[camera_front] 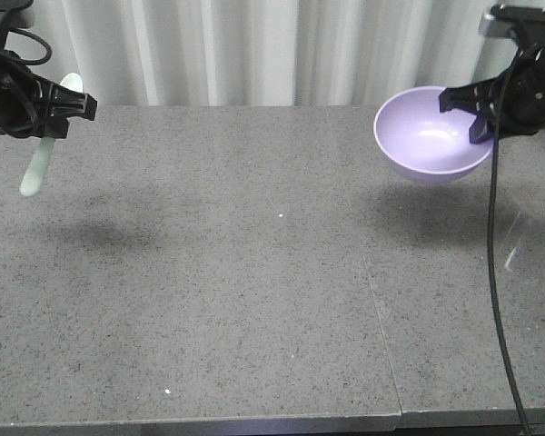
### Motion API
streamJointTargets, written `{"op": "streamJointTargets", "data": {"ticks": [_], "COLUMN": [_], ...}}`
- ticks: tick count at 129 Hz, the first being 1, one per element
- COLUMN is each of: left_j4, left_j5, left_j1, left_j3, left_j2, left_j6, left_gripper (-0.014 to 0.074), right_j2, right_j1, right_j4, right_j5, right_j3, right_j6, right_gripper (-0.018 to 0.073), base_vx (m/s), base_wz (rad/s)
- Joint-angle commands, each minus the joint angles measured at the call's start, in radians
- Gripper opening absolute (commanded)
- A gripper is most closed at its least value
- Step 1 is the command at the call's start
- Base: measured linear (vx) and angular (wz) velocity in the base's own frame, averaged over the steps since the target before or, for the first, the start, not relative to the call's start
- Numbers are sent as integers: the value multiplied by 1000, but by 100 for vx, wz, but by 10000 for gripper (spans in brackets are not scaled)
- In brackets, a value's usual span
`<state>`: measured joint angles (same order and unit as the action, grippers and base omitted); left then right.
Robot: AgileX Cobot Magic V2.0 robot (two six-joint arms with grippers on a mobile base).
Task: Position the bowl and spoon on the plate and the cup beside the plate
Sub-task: 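Lift the lavender bowl by its rim with the right gripper, then drive the base to the counter with the blue plate and cup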
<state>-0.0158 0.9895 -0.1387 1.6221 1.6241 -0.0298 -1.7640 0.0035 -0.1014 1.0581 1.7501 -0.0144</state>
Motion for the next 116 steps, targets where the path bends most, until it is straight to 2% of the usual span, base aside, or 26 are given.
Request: {"op": "streamJointTargets", "data": {"ticks": [1,31,116], "left_j4": [-6,-6,-6], "left_j5": [-49,-49,-49], "left_j1": [-5,-5,-5], "left_j3": [27,27,27], "left_j2": [-46,-46,-46], "left_j6": [0,0,0], "left_gripper": [-8,-8,-8], "right_j2": [77,96,96], "right_j1": [-4,-4,-4], "right_j4": [-11,25,20], "right_j5": [-37,-34,-27], "right_j3": [28,28,28], "right_j6": [-12,-13,-12], "right_gripper": [-3,-3,-3], "base_vx": [0,0,0], "base_wz": [0,0,0]}}
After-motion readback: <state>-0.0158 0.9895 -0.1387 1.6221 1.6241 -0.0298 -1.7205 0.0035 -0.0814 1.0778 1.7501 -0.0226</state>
